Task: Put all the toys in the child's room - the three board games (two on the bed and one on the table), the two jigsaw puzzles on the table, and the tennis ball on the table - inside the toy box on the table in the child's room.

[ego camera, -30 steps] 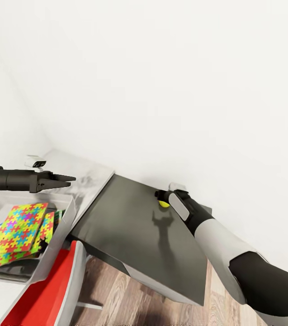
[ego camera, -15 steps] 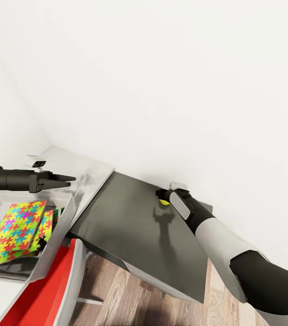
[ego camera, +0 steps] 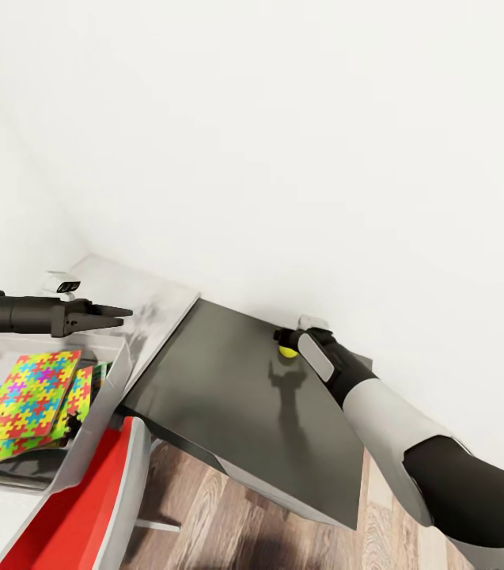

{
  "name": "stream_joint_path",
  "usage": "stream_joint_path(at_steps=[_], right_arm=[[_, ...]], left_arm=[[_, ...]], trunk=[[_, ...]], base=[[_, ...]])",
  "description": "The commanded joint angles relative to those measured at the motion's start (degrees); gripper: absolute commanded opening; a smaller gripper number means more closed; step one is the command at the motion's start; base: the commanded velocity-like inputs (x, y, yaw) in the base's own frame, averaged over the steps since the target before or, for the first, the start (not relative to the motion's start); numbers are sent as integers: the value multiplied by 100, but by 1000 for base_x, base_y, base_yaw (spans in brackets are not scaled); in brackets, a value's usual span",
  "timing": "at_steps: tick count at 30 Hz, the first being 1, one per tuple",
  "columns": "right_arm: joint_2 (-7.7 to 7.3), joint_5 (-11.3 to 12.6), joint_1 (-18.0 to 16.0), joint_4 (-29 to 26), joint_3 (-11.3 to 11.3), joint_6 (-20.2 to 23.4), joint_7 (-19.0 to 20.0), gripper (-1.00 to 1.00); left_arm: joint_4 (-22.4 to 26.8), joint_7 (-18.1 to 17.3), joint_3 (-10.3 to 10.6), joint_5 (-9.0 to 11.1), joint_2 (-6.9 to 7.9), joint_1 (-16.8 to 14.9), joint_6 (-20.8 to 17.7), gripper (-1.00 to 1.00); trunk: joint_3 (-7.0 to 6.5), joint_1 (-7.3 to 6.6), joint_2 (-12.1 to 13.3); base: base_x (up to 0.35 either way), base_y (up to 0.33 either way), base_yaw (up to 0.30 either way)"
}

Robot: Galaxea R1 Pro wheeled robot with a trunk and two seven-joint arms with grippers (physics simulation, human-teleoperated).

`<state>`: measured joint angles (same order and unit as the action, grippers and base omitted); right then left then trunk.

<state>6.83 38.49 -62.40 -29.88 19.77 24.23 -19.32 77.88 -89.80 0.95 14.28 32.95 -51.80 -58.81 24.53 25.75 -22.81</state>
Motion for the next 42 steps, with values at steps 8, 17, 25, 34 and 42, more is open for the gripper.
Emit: stream_joint_path(at_steps=[8, 17, 25, 34, 42], right_arm=[[-23, 62, -25, -9, 42, 12, -60, 100], [-32, 62, -26, -7, 39, 12, -62, 100], [-40, 62, -26, -2, 44, 12, -63, 100], [-41, 62, -26, 0, 38, 12, -63, 100], [-33, 62, -26, -3, 36, 12, -63, 100]], left_arm=[[12, -20, 3, 4, 16, -6, -61, 100], [190, -20, -14, 4, 20, -14, -78, 100], [317, -20, -166, 12, 52, -160, -101, 100], [340, -20, -203, 32, 117, -435, -111, 100], [340, -20, -201, 39, 123, -491, -110, 100]], trunk=[[15, 3, -11], [74, 3, -11], [146, 3, -11], [230, 3, -11], [302, 3, -11]], base=[[0, 0, 0], [0, 0, 0], [0, 0, 0], [0, 0, 0], [0, 0, 0]])
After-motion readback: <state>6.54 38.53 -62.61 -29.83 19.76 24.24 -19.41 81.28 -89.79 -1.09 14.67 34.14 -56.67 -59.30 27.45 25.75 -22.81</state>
